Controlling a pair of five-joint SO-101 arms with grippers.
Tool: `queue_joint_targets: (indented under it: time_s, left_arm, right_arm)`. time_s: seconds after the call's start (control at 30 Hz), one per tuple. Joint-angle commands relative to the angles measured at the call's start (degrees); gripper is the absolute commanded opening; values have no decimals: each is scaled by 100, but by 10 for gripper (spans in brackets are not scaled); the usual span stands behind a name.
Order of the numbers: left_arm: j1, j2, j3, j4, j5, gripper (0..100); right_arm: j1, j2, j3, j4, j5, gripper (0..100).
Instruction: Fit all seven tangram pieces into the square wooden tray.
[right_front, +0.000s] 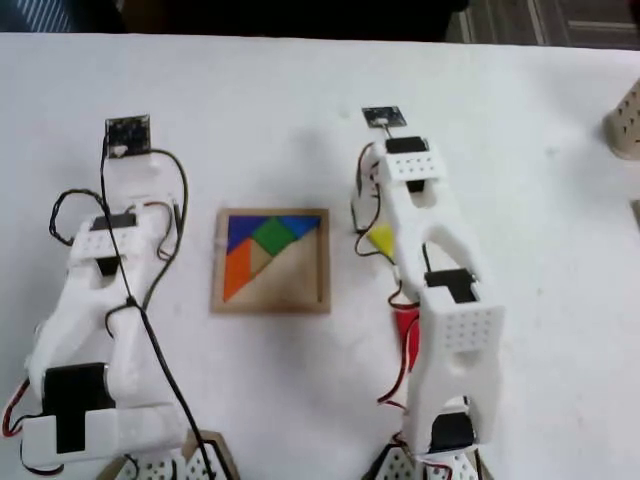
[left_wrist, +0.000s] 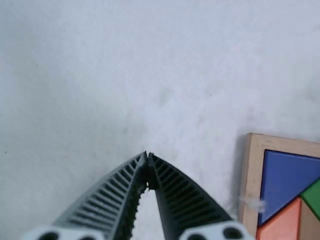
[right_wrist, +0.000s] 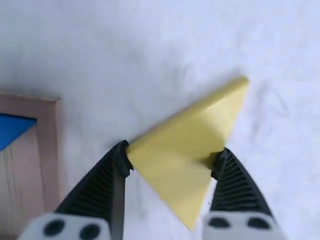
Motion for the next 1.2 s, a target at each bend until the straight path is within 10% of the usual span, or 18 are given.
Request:
queue_joint_targets:
  time_s: [0.0,0.6,1.17]
  left_arm:
    - [-31,-22,-9,-114,-70,24]
    - [-31,-22,-18,-123,-70,24]
    - [-31,-22,-18,-123,-70,24]
  right_arm:
    - [57,-418,-105,207,141,47]
    - [-242,-1235,-158,277,-475,160]
    - [-365,-488,-158,-2545,-2048,244]
